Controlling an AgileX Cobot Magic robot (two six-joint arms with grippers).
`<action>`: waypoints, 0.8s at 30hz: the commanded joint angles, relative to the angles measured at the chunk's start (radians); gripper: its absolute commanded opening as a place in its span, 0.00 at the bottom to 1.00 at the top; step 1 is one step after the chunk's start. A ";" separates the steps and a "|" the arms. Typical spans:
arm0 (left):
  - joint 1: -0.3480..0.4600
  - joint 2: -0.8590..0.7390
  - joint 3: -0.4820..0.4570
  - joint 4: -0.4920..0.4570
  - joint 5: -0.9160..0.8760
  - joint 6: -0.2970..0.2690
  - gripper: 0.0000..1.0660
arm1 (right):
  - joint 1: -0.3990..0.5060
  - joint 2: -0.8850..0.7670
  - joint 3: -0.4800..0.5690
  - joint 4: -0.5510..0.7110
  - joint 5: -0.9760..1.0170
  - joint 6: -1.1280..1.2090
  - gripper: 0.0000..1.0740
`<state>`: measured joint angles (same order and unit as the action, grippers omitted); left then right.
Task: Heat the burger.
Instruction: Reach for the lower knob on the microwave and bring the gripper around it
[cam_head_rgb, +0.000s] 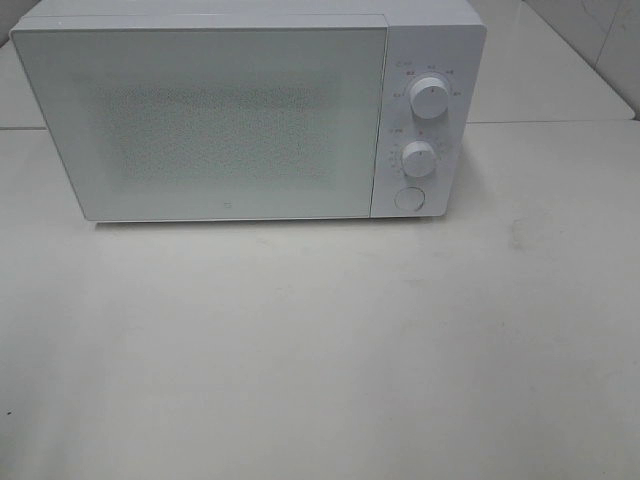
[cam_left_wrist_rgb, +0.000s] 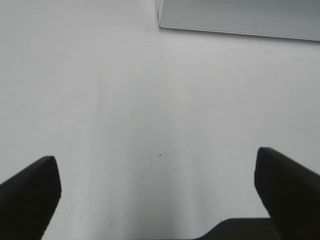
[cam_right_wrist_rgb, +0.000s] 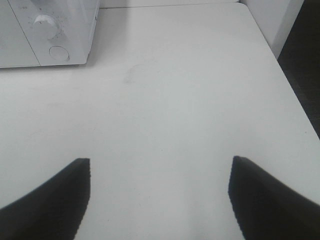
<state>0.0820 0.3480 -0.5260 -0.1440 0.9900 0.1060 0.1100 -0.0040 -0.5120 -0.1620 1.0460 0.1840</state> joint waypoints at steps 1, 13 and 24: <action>0.002 -0.062 0.029 -0.008 0.048 -0.012 0.92 | -0.004 -0.026 0.001 -0.005 -0.004 0.003 0.70; 0.002 -0.206 0.029 -0.001 0.048 -0.011 0.92 | -0.004 -0.026 0.001 -0.005 -0.004 0.003 0.70; 0.002 -0.384 0.030 -0.001 0.048 -0.011 0.92 | -0.004 -0.026 0.001 -0.005 -0.004 0.003 0.70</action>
<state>0.0820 -0.0030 -0.5000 -0.1430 1.0390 0.1020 0.1100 -0.0040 -0.5120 -0.1620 1.0460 0.1840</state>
